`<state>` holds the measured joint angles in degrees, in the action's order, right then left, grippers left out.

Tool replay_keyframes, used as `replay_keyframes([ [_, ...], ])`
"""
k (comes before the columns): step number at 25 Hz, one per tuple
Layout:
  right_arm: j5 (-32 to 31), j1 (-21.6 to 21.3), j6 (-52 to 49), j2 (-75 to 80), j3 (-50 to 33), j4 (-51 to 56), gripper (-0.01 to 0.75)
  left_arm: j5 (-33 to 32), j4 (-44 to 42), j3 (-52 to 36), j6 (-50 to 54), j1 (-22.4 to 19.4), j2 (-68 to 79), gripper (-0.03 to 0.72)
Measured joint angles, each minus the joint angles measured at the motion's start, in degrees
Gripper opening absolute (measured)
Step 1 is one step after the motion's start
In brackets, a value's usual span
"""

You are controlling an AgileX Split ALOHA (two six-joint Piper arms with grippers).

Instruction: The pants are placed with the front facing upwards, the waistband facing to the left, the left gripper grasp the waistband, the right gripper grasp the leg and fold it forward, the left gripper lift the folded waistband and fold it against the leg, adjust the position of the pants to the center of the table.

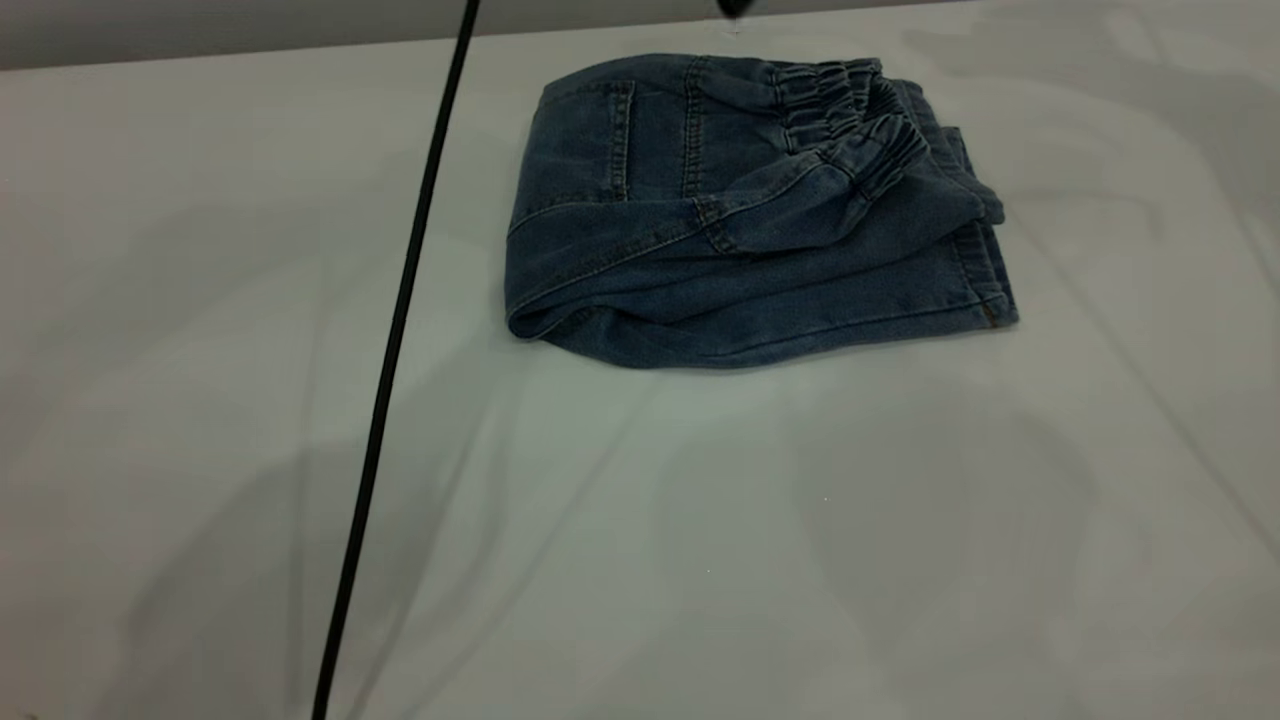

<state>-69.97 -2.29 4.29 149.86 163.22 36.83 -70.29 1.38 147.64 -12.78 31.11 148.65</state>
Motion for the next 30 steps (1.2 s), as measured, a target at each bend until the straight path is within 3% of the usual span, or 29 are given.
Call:
replay_keyframes([
  [8,0.0,0.2,0.8,-7.9,0.0,1.3,0.498,0.0,-9.6,1.1,5.6,-0.2,-8.6,0.572],
  [15,0.0,5.1,1.9,-13.6,-2.0,4.6,0.498,0.1,-11.0,1.1,5.5,-0.2,-19.3,0.572],
  [20,-0.1,7.0,3.6,-17.9,-8.6,3.5,0.498,0.1,-15.0,1.1,5.5,-0.1,-26.0,0.572],
  [30,0.0,6.9,3.7,-39.2,-27.7,-12.1,0.498,0.3,-19.7,-3.0,6.4,-0.1,-37.5,0.572],
])
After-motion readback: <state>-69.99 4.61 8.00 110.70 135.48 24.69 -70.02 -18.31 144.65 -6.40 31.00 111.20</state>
